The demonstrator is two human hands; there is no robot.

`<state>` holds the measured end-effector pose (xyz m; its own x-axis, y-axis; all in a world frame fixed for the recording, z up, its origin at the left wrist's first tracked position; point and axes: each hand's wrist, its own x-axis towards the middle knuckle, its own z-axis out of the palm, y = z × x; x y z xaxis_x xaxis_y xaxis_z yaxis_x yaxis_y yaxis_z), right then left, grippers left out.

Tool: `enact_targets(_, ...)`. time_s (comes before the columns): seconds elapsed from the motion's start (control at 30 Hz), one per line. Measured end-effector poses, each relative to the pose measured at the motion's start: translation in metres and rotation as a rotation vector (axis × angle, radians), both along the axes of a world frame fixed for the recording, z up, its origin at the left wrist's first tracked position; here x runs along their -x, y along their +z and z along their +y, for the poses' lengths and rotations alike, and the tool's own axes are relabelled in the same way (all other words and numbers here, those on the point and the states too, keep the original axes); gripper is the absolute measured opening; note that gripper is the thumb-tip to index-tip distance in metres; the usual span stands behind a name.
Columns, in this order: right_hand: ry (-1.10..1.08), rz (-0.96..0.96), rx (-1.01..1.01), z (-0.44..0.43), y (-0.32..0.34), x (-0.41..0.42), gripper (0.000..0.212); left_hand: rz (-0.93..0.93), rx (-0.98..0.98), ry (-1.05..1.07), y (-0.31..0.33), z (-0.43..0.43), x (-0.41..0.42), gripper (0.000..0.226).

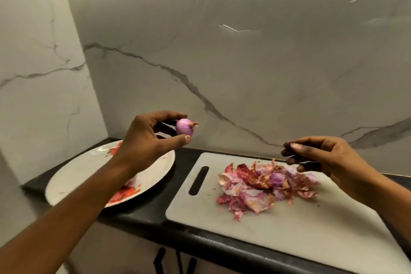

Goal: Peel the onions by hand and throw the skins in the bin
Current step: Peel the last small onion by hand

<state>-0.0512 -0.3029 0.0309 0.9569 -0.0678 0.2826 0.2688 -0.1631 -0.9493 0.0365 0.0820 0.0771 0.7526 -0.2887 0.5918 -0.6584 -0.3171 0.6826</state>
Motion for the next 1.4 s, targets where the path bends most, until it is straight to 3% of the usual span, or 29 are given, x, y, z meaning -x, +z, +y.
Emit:
enact_targets(0.23, 0.032, 0.018, 0.027, 0.002, 0.0, -0.002, 0.03, 0.005, -0.207, 0.23, -0.012, 0.076, 0.01, 0.047)
enact_targets(0.3, 0.056, 0.024, 0.058, 0.004, -0.002, 0.0, 0.036, 0.016, -0.27, 0.265, -0.018, 0.084, 0.008, 0.047)
enact_targets(0.37, 0.064, 0.027, 0.086, 0.005, -0.003, 0.0, 0.042, 0.029, -0.332, 0.287, -0.023, 0.084, 0.005, 0.047)
enact_targets(0.47, 0.088, 0.018, 0.081, 0.008, -0.003, 0.003, 0.024, 0.048, -0.407, 0.328, -0.03, 0.074, 0.0, 0.045)
enact_targets(0.6, 0.092, 0.018, 0.102, 0.009, 0.0, 0.003, 0.028, 0.054, -0.604, 0.422, -0.039, 0.065, -0.016, 0.05)
enact_targets(0.8, 0.08, 0.038, 0.125, 0.006, -0.003, 0.003, 0.031, -0.008, -0.72, 0.484, -0.048, 0.065, -0.022, 0.045)
enact_targets(1.0, 0.075, 0.037, 0.121, 0.007, -0.003, 0.001, 0.031, -0.001, -0.727, 0.486, -0.046, 0.066, -0.017, 0.048)
enact_targets(1.17, 0.08, 0.031, 0.163, 0.006, -0.005, 0.002, 0.031, -0.089, -0.612, 0.441, -0.033, 0.059, 0.001, 0.04)
enact_targets(1.4, -0.114, -0.156, 0.284, 0.004, 0.004, 0.009, 0.02, -0.205, -0.449, 0.266, -0.026, 0.037, 0.039, 0.033)
